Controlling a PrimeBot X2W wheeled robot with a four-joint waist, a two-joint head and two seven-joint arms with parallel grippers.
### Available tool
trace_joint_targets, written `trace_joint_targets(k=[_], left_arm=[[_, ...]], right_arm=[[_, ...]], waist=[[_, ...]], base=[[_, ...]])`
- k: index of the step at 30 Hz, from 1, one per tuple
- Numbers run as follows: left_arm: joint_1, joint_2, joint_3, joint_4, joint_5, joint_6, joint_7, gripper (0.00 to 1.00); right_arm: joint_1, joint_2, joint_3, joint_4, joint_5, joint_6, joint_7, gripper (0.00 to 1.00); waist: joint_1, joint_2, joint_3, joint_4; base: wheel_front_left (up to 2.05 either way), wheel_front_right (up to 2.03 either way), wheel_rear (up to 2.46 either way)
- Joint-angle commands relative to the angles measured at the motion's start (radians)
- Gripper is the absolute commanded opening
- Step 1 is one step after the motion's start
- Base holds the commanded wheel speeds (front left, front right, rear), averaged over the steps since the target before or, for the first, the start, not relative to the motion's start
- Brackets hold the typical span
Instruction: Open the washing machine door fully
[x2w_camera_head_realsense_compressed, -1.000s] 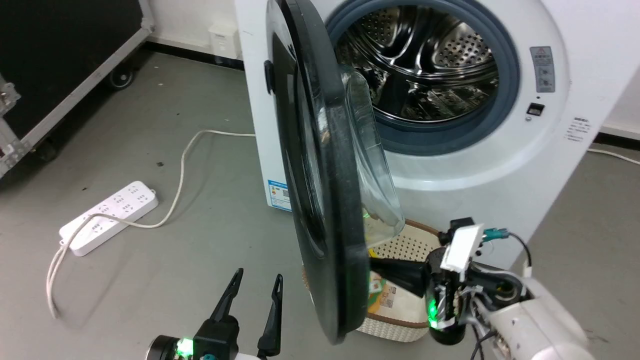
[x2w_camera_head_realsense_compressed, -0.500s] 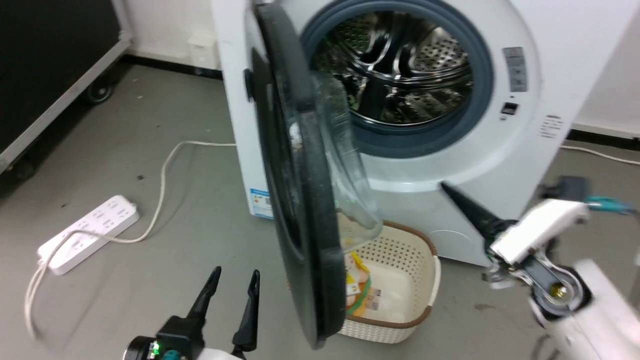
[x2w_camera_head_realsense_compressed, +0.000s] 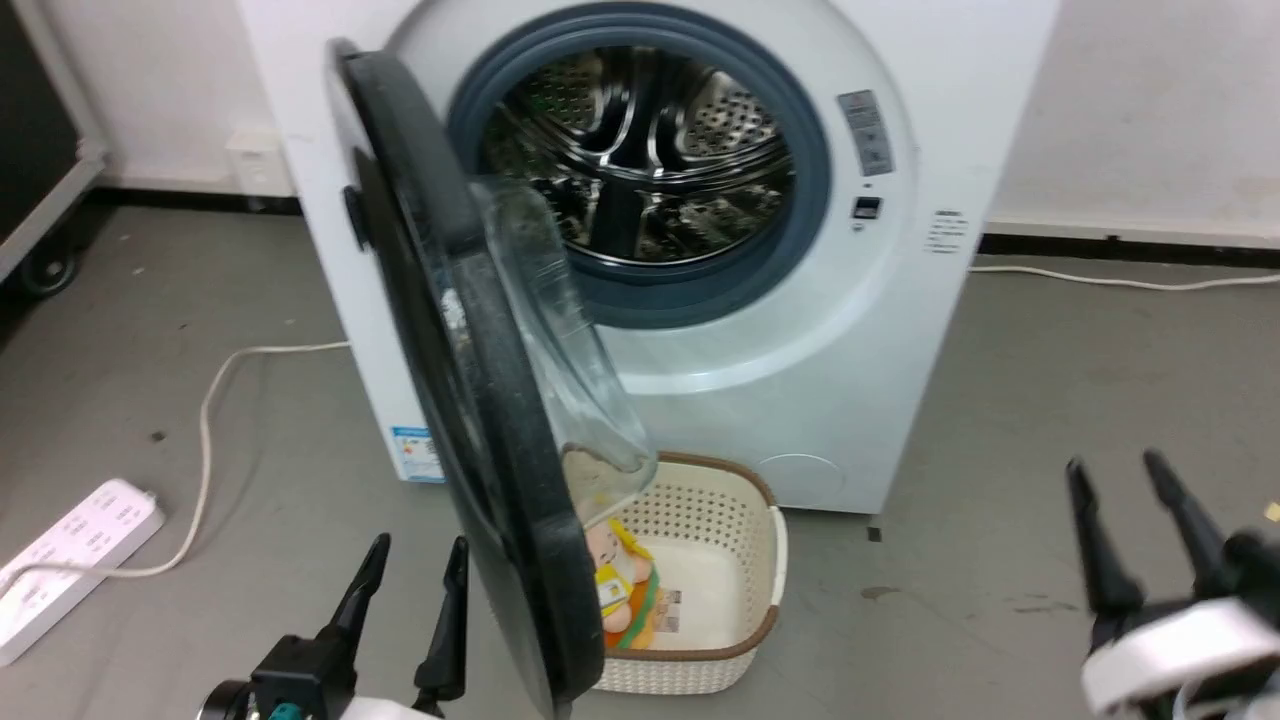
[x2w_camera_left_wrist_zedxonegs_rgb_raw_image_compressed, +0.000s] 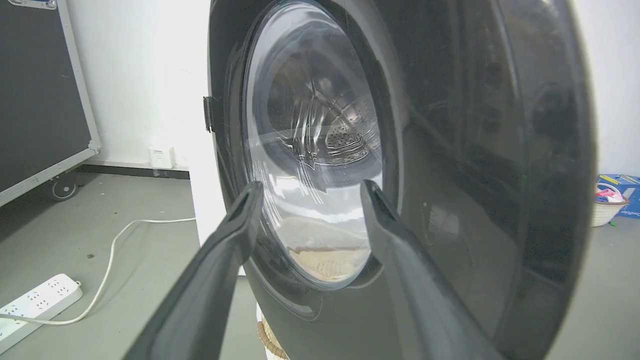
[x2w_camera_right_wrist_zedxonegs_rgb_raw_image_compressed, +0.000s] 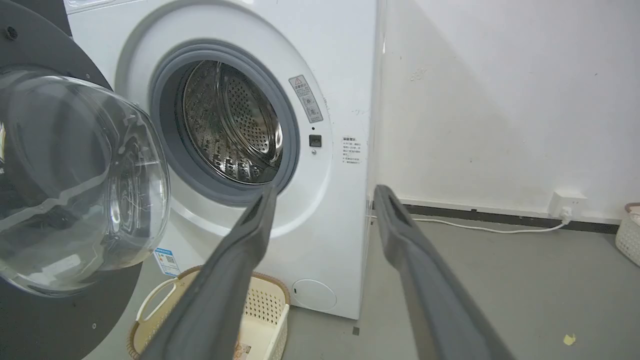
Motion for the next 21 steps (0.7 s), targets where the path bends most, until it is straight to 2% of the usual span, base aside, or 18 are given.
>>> trace_joint_targets(k=[1, 5, 8, 13, 21], left_arm=[[0.023, -0.002, 0.011, 0.002, 0.011, -0.002, -0.005, 1.0], [0.037, -0.007, 0.028, 0.008, 0.021, 0.002, -0.005, 1.0], [0.045, -0.009, 0.034, 0.009, 0.024, 0.001, -0.005, 1.0], [0.06, -0.012, 0.029, 0.016, 0.03, -0.005, -0.005, 1.0], [0.073, -0.014, 0.028, 0.027, 0.034, -0.009, -0.005, 1.0]], right_arm=[[0.054, 0.052, -0.037, -0.049, -0.077, 0.001, -0.007, 1.0], [0.157, 0.171, -0.104, -0.17, -0.215, 0.001, -0.007, 1.0], [0.219, 0.226, -0.121, -0.233, -0.269, 0.001, -0.007, 1.0], [0.29, 0.26, -0.097, -0.252, -0.302, 0.001, -0.008, 1.0], [0.317, 0.27, -0.044, -0.247, -0.328, 0.001, -0.008, 1.0]], waist=[[0.0, -0.0001, -0.006, -0.021], [0.0, -0.0001, -0.007, -0.034], [0.0, -0.0001, -0.009, -0.036], [0.0, -0.0001, -0.01, -0.033], [0.0, -0.0001, -0.012, -0.017]], base=[[0.0, 0.0, 0.0], [0.0, 0.0, 0.0], [0.0, 0.0, 0.0], [0.0, 0.0, 0.0], [0.0, 0.0, 0.0]])
